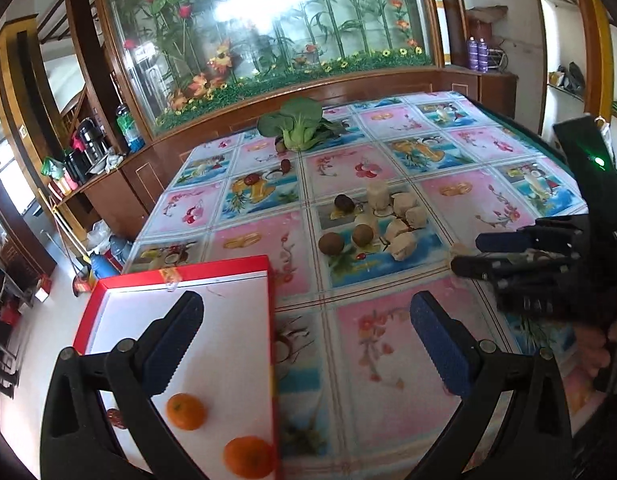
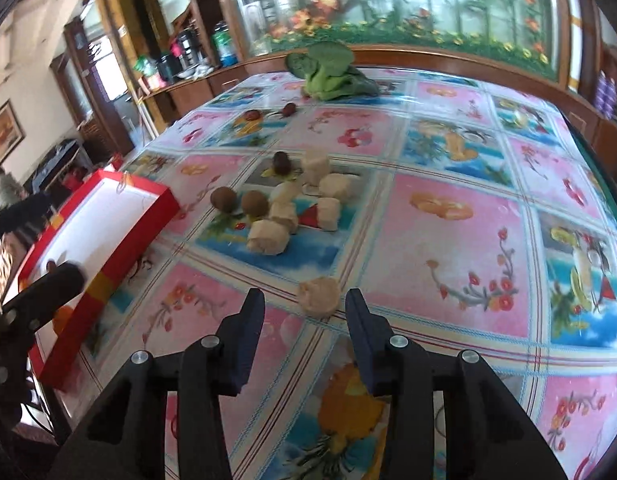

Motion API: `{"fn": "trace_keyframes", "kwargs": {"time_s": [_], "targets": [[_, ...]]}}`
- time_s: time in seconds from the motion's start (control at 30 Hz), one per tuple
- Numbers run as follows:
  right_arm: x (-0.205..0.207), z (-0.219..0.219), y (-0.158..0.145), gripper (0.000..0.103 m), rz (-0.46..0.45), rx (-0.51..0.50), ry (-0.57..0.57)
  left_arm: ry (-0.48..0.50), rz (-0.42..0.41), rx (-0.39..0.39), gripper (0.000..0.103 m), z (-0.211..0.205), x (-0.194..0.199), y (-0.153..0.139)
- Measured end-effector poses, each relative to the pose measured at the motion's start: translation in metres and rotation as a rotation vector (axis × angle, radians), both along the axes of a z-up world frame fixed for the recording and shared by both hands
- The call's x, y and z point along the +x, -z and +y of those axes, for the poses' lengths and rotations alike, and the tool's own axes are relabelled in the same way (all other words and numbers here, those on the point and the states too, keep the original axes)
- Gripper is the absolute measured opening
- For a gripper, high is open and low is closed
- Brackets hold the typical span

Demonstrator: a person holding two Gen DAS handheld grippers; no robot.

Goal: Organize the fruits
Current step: 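Grasp a beige cube with the right gripper while the left grasps another beige cube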

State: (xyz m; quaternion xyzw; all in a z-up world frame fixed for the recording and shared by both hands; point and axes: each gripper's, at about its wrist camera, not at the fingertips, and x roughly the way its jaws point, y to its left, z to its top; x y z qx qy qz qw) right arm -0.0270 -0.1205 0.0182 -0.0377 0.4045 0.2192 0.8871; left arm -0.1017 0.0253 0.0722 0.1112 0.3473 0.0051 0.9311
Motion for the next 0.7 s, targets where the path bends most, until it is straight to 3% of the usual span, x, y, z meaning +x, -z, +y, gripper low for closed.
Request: {"fn": "trace_keyframes", "kwargs": {"time_s": [0.23, 0.37, 0.53, 0.7], "targets": [[0.016, 0.004, 0.007, 0.041, 0.016, -0.025, 0.008, -0.015, 0.052, -0.028, 0.102, -0.002, 0.019, 0.010], [0.019, 0.002, 0.007, 0.025, 0.007, -0.047, 0.026, -0.004, 0.083, -0.050, 0.095, -0.008, 0.035, 0.013], [0.019, -0.004, 0.006, 0.025, 0.011, -0.058, 0.047, 0.019, 0.132, -0.062, 0.085, -0.024, 0.054, 0.020], [0.030, -0.041, -0.002, 0.025, 0.030, 0.017, 0.206, 0.057, 0.152, -0.067, 0.085, -0.047, 0.069, 0.026]]}}
